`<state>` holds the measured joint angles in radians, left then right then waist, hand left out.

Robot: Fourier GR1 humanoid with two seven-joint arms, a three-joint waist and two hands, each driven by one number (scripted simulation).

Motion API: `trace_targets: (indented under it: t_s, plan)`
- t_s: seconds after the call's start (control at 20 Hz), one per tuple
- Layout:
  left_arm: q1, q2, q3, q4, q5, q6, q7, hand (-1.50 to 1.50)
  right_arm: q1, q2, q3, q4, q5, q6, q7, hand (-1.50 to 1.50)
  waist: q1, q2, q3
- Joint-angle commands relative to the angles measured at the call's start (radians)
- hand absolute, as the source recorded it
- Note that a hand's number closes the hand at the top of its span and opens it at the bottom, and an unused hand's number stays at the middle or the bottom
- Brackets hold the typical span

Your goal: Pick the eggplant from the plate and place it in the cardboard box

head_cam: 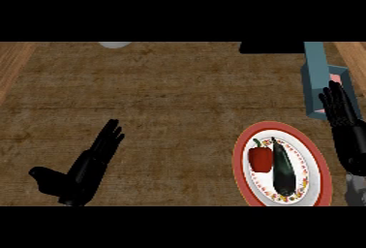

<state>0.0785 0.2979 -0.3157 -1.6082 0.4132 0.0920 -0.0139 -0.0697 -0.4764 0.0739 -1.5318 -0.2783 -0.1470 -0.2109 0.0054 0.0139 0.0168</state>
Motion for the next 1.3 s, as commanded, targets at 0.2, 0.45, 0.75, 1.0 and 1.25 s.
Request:
trace_targets:
  t_s: [0.2,0.45,0.75,1.0,1.25]
  plan:
    - [-0.025,0.214,0.129,0.082,-0.236,0.127,-0.038,0.0,0.328,0.022,-0.17,-0.065,0.071,-0.195,-0.243,-1.5,-0.142,-0.036,-0.011]
    - [0.018,0.24,0.116,0.098,-0.274,0.146,-0.027,0.0,0.478,0.18,-0.375,0.045,0.055,-0.435,-0.386,-1.5,-0.168,-0.03,-0.008]
    - [-0.087,0.208,0.077,0.163,-0.328,0.144,-0.028,0.0,0.784,0.27,-0.259,-0.107,0.252,-0.433,-0.718,-1.5,-0.092,-0.015,-0.019]
    - [-0.137,0.213,0.055,0.152,-0.355,0.125,0.009,0.0,1.027,0.315,-0.16,-0.249,0.453,-0.565,-0.555,-1.5,-0.039,-0.007,-0.021]
    - [-0.199,0.197,0.08,0.237,-0.343,0.087,-0.038,0.0,1.186,0.308,-0.024,-0.477,0.643,-0.561,-0.282,-1.5,-0.007,0.001,-0.022]
